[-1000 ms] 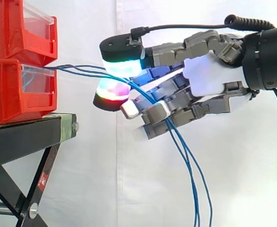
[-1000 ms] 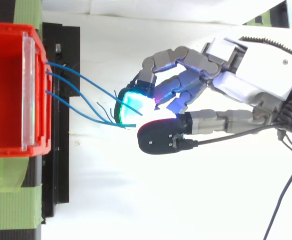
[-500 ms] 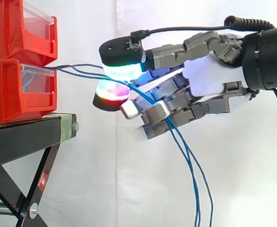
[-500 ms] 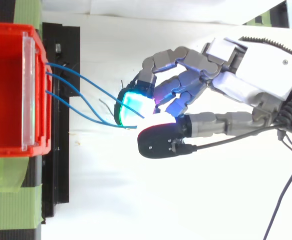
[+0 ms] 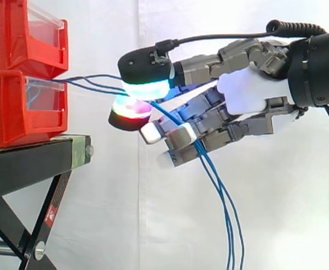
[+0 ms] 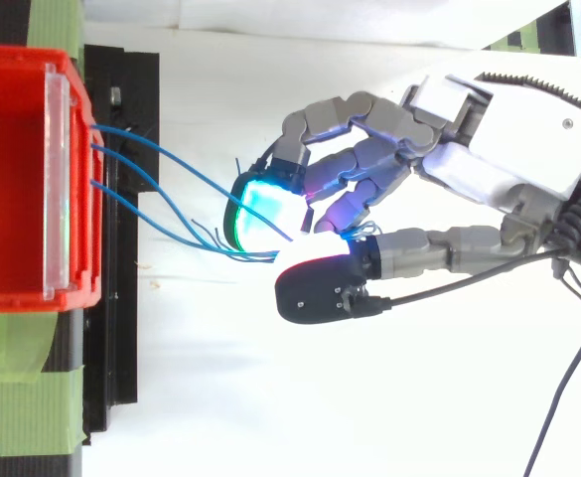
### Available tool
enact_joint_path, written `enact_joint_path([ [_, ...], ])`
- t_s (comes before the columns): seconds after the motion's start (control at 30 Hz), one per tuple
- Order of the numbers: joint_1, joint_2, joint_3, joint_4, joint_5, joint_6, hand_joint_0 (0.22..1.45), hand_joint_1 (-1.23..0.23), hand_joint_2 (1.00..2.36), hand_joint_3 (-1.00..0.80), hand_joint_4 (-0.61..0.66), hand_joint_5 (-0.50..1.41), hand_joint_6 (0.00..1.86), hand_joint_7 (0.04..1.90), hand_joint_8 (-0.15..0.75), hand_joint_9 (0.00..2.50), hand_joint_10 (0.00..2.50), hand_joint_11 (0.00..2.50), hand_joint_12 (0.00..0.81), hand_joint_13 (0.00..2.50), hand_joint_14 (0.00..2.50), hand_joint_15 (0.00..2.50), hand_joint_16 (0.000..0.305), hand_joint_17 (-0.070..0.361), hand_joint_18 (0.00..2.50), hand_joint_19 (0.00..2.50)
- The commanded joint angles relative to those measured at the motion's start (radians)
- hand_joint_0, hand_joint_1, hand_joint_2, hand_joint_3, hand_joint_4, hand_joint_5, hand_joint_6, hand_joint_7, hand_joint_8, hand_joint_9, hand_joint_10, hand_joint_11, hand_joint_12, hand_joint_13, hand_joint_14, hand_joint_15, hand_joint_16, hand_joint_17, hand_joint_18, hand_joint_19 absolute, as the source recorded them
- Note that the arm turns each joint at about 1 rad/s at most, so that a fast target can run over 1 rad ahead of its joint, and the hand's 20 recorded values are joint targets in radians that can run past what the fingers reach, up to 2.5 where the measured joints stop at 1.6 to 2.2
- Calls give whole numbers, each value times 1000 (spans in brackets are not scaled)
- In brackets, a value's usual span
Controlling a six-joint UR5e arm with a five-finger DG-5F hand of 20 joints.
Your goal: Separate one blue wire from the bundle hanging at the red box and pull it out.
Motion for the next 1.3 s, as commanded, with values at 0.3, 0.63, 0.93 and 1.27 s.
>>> enact_joint_path([
  [0.3, 0, 0, 0, 3, 0, 0, 750, -1031, 1020, -268, 203, -288, 833, 1128, 264, 483, 21, 958, 362, 1031, 19, 1396, 47, 106, 519, 307],
  [0.63, 1, 0, 0, 3, -2, -1, 633, -929, 1000, -500, 238, -275, 808, 1108, 291, 526, 21, 946, 361, 1074, 19, 1414, 50, 113, 503, 357],
  [0.93, 0, 0, 0, 3, 0, -1, 585, -750, 1002, -480, 259, -258, 807, 1091, 318, 647, 22, 970, 360, 1170, 16, 1420, 53, 120, 523, 425],
  [1.27, 0, 0, 0, 3, 0, 9, 718, -924, 1018, -311, 263, -266, 833, 1098, 304, 619, 21, 962, 348, 1180, 17, 1438, 47, 106, 558, 357],
])
